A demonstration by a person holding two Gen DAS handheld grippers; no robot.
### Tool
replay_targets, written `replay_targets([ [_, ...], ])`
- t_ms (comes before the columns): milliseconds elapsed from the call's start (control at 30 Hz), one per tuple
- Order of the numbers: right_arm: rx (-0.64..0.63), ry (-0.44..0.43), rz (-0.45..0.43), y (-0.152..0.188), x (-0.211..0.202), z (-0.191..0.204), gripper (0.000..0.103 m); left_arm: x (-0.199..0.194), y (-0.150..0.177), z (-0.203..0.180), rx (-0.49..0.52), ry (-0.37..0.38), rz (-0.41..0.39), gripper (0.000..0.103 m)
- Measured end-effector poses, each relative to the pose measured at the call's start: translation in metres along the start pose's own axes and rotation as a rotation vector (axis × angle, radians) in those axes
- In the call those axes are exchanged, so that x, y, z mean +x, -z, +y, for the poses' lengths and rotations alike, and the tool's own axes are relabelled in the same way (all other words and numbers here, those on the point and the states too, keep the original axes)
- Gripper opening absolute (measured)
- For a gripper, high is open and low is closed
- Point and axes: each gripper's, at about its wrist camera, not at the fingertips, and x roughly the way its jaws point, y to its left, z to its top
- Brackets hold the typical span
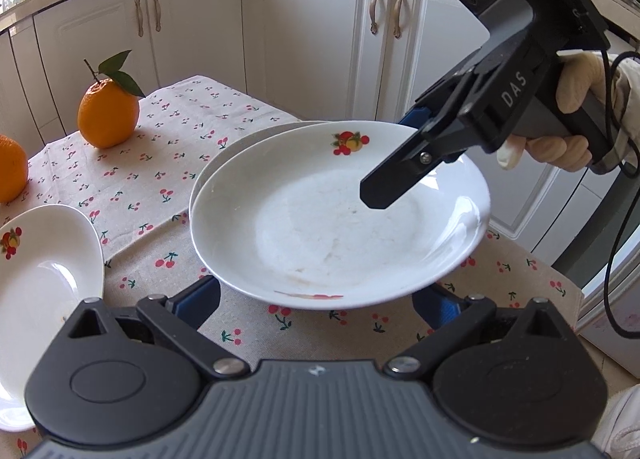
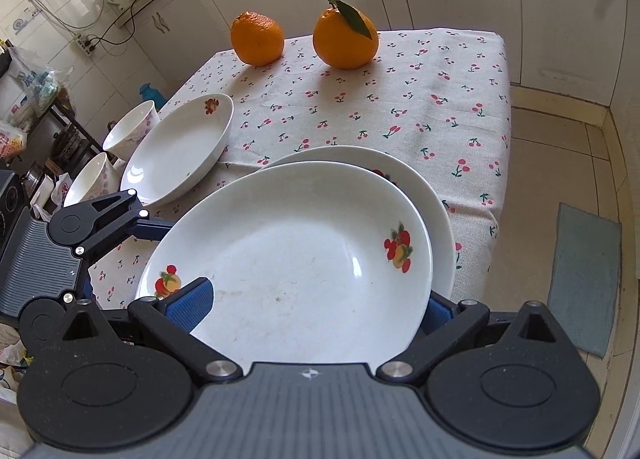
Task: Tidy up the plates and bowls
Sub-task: 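Lower the fruit-decal plate onto the stained plate and open the right gripper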
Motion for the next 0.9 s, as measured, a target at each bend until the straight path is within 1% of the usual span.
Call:
replay_targets([
  [367,-0.015,0.08,0.001,0.003,-0.011,0.013,0.103,-0.011,0.005,-0.001,-0.015,-0.025,-0.02,0.102],
  [700,-0.019,0.231,0.044,0.004,-0.006,0.032,0.103,-0.037,0.022,0.0,-0.061,-0.035,-0.068,0.102],
  [900,-0.009,0.296,0.078,0.008,-0.001,0.036,0.103,-0.051,0.034,0.004,-0.084,-0.045,-0.086,0.102],
])
